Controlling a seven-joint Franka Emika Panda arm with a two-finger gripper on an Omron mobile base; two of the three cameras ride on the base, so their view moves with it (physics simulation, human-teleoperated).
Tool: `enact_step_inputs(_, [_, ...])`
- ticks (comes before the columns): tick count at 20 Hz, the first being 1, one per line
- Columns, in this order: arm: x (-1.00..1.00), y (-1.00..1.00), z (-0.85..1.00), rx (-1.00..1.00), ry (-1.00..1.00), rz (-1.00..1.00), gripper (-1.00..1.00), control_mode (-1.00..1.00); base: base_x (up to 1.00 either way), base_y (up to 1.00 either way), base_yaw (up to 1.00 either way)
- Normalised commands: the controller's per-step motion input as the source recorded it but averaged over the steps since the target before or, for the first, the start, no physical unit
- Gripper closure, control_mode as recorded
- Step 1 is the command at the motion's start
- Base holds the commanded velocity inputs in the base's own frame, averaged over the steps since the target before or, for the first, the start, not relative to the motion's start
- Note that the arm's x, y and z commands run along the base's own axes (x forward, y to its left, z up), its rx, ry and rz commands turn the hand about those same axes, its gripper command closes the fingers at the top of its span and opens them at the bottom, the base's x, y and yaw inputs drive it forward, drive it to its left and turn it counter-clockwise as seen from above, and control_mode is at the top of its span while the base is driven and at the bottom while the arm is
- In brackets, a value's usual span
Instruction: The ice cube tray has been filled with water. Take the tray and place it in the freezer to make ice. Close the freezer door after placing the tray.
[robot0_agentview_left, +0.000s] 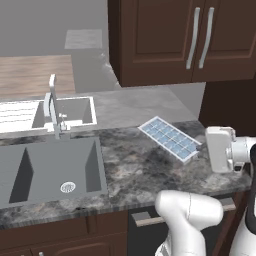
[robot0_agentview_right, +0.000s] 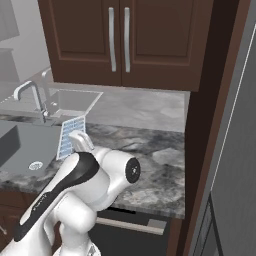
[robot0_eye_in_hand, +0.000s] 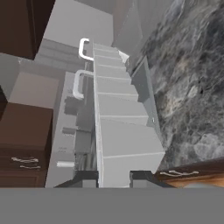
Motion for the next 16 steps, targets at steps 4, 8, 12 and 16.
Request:
enact_step_inputs(4, [-0.11, 0.0, 0.29, -0.01, 0.01, 0.0, 1.0, -1.0, 0.0, 0.0, 0.0])
enact_step_inputs(8, [-0.21, 0.0, 0.07, 0.0, 0.0, 0.0, 1.0, 1.0, -0.14, 0.0, 0.0])
enact_step_inputs(12, [0.0, 0.0, 0.0, 0.0, 0.0, 0.0, 1.0, 1.0, -0.77, -0.06, 0.0])
enact_step_inputs(16, [0.0, 0.0, 0.0, 0.0, 0.0, 0.0, 1.0, 1.0, -0.95, -0.07, 0.0])
